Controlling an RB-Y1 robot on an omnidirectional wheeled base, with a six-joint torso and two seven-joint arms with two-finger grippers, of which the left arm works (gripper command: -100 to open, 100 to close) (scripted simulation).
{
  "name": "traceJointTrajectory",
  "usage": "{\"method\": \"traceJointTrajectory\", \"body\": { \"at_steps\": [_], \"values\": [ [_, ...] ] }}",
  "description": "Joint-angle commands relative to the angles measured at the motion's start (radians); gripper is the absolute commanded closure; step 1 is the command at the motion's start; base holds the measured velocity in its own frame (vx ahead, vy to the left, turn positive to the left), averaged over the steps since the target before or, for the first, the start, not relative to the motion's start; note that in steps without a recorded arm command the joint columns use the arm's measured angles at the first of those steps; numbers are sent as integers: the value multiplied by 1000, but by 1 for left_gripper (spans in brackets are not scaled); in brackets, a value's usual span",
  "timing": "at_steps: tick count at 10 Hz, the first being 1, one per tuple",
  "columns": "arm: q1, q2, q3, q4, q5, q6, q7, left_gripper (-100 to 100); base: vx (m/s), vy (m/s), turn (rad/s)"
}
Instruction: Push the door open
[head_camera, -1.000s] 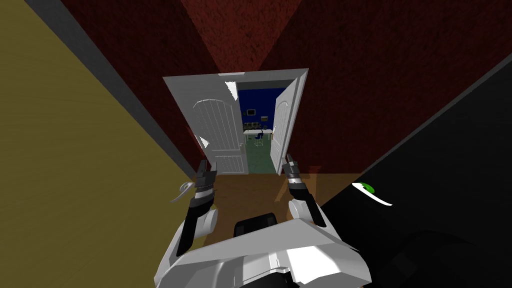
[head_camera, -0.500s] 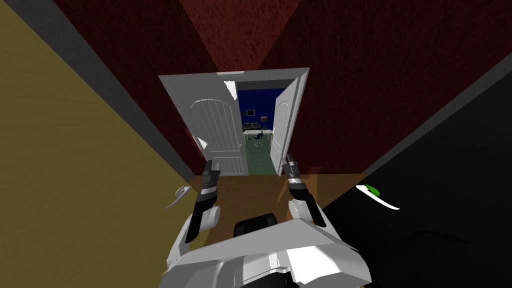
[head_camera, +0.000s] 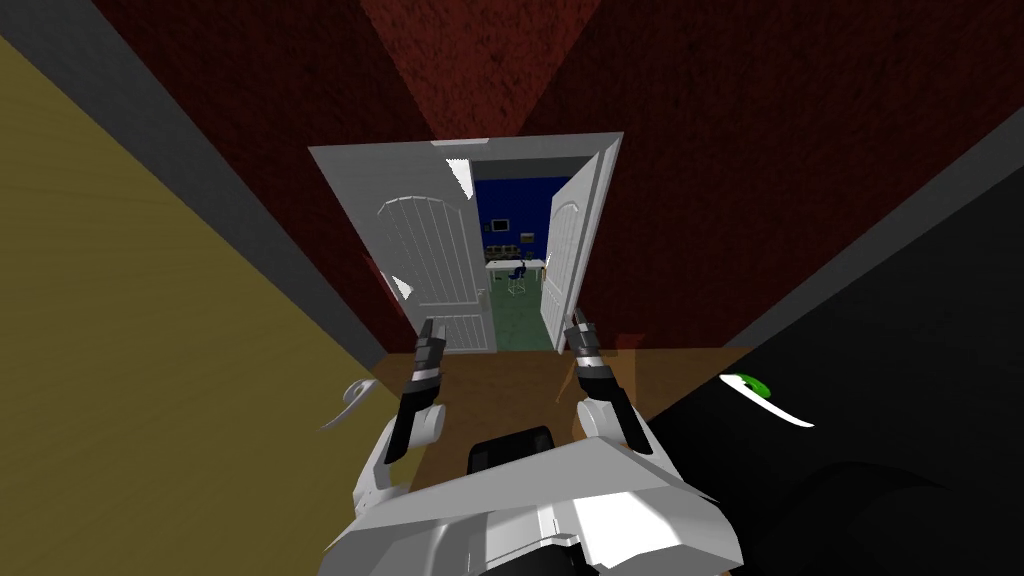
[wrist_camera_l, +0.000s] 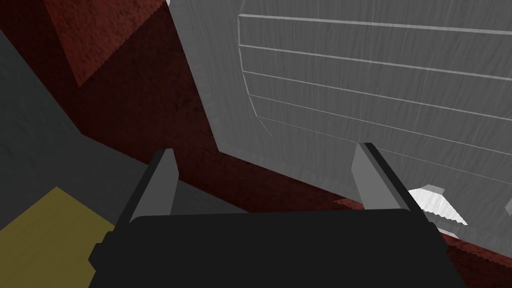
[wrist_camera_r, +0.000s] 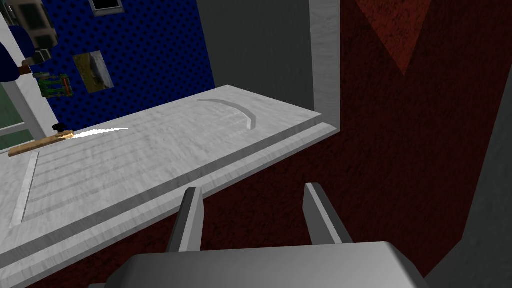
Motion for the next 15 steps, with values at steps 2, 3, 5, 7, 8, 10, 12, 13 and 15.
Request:
{"method": "traceJointTrajectory", "body": {
  "at_steps": [2, 3, 5, 7, 8, 10, 12, 13, 15],
  "values": [
    [-39, 3, 0, 68, 7, 1, -3, -100, 40, 8, -15],
    [-68, 6, 2, 101, 12, 5, -4, -100, 79, 23, -40],
    [-68, 6, 2, 124, 12, 5, -4, -100, 48, 5, -1],
    [-97, 9, 3, 172, 18, 8, -5, -100, 33, 12, -18],
    [-126, 12, 4, 208, 23, 12, -6, -100, 52, 13, -19],
    [-156, 14, 6, 263, 29, 15, -7, -100, 49, 14, -16],
    [-185, 17, 7, 318, 35, 19, -8, -100, 75, 15, -25],
    [-215, 19, 9, 350, 40, 22, -9, -100, 58, 10, -16],
    [-244, 21, 10, 404, 46, 26, -10, -100, 45, 17, -18]
  ]
}}
